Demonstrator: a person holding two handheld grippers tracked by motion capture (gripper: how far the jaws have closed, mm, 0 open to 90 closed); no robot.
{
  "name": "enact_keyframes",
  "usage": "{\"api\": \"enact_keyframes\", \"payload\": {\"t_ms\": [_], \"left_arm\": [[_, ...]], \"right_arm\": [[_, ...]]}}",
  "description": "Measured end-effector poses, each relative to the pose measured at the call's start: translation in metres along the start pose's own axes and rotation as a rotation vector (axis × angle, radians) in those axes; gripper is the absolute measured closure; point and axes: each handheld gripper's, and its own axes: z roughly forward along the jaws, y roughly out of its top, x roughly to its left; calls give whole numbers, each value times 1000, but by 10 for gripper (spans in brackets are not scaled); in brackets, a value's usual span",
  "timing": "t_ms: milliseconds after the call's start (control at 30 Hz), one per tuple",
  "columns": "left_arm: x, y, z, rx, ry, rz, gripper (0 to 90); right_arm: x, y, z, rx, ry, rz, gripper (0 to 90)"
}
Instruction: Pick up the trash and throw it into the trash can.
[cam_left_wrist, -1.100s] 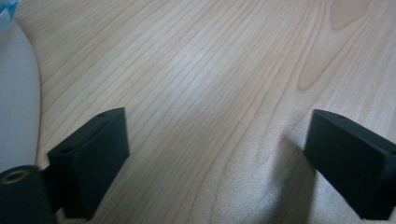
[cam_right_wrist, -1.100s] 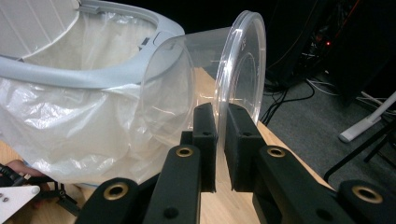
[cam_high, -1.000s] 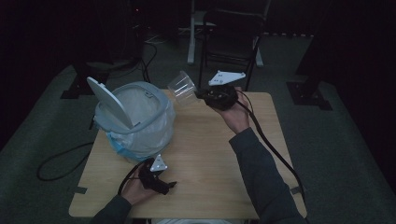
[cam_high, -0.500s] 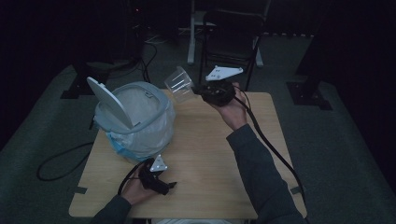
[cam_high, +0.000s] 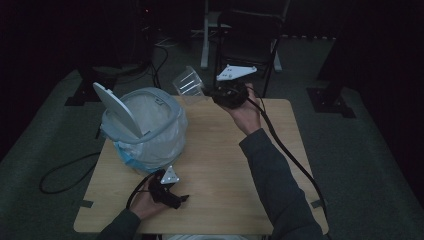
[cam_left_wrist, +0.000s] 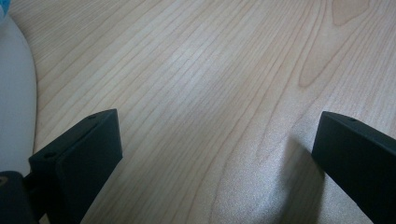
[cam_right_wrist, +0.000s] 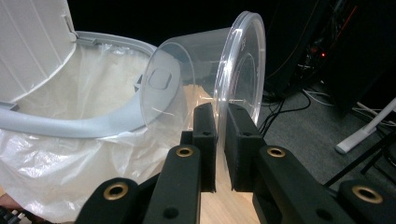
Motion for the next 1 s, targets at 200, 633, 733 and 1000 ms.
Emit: {"api": "enact_keyframes", "payload": {"t_ms": [200,633,733,1000], "left_arm": [[0,0,0,-3,-1,-3,21],[0,0,0,-3,-1,-2,21],[0,0,0,-3,0,-3,21],[0,0,0,-3,-2,-2,21]], "right_arm": [[-1,7,2,-11,-3,7,832],[-2,17,9,-3,-7,1,832],[-3,19,10,-6,-12,5,832],[-5,24,13,-4,-20,6,832]]}}
